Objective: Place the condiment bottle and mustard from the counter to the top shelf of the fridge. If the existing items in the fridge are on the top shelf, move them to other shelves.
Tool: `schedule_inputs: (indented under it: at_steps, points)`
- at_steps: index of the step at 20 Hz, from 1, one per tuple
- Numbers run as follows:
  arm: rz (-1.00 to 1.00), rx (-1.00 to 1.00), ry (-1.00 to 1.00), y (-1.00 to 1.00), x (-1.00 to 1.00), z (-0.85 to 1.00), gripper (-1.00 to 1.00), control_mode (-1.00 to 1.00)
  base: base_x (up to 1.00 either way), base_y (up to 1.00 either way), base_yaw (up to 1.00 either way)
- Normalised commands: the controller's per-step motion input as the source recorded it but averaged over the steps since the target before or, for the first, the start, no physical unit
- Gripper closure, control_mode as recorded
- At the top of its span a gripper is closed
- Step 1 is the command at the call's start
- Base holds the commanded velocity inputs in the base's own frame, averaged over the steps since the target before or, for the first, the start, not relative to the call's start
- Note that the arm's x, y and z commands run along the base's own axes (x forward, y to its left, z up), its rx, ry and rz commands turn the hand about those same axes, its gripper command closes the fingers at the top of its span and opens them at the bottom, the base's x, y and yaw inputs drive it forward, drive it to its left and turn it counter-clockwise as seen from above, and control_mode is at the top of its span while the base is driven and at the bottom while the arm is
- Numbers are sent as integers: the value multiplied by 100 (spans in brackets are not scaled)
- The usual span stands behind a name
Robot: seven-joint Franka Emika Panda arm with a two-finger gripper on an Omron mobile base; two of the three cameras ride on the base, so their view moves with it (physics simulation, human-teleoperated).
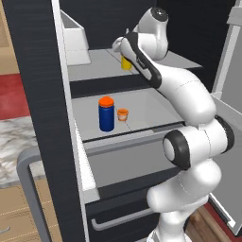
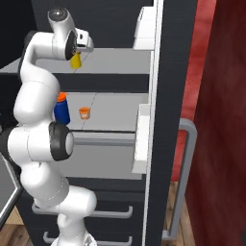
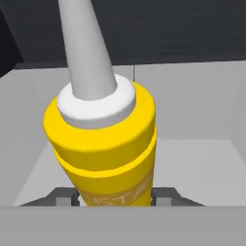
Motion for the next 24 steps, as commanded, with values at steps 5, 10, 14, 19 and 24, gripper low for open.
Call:
schedule_inputs:
  at_steps: [5, 10, 14, 19, 24]
  points:
    - [0, -6, -2, 1, 40, -39, -100, -100, 0, 0, 0]
    - [0, -2, -2, 0, 10, -8, -100, -100, 0, 0, 0]
    - [0, 0, 0, 0, 0, 0, -100, -100, 0, 0, 0]
    - [0, 0, -8, 0, -15, 0, -100, -100, 0, 0, 0]
    - [0, 0, -24, 0, -87, 0, -100, -100, 0, 0, 0]
